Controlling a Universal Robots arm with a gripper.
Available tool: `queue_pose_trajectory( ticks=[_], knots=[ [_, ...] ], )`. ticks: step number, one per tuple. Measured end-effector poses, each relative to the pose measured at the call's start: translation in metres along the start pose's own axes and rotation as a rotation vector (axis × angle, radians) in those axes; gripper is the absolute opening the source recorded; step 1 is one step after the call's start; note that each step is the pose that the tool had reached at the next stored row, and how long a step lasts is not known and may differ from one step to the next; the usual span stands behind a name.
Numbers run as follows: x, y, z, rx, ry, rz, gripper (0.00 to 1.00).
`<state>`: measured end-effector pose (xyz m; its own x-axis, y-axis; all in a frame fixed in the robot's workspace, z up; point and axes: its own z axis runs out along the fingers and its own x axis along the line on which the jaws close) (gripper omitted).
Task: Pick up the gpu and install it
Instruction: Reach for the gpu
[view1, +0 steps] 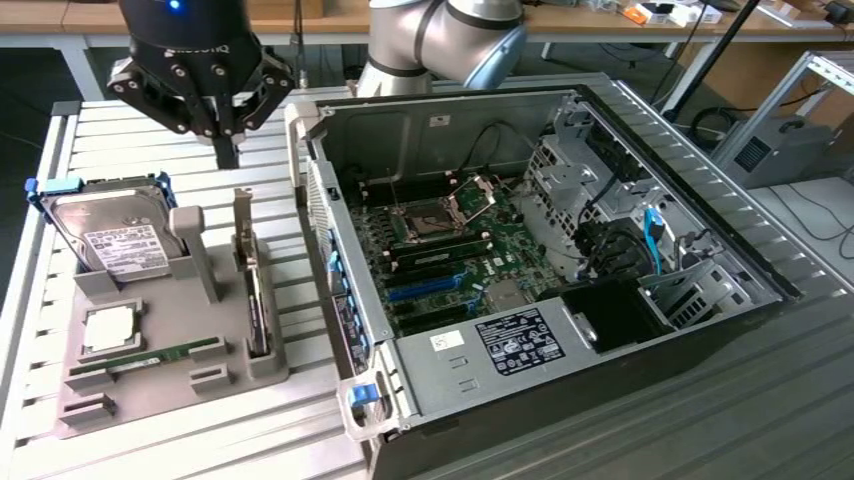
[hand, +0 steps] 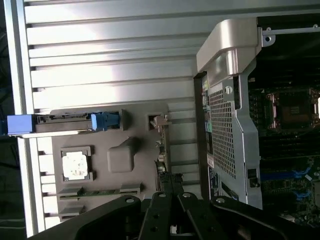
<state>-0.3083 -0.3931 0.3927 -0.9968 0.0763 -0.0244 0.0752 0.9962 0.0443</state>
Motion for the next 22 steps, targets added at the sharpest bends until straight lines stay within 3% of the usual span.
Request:
queue_pose_trajectory(
  ticks=[3,13,22],
  knots=[
    [0.0062,-0.0003,-0.0001,-0.0001,0.0000,0.000,0.11],
    [0.0063,-0.0003,-0.0001,0.0000,0.0000,0.000,0.11],
    [0.0062,-0.0100,-0.0005,-0.0001,0.0000,0.000,0.11]
  ],
)
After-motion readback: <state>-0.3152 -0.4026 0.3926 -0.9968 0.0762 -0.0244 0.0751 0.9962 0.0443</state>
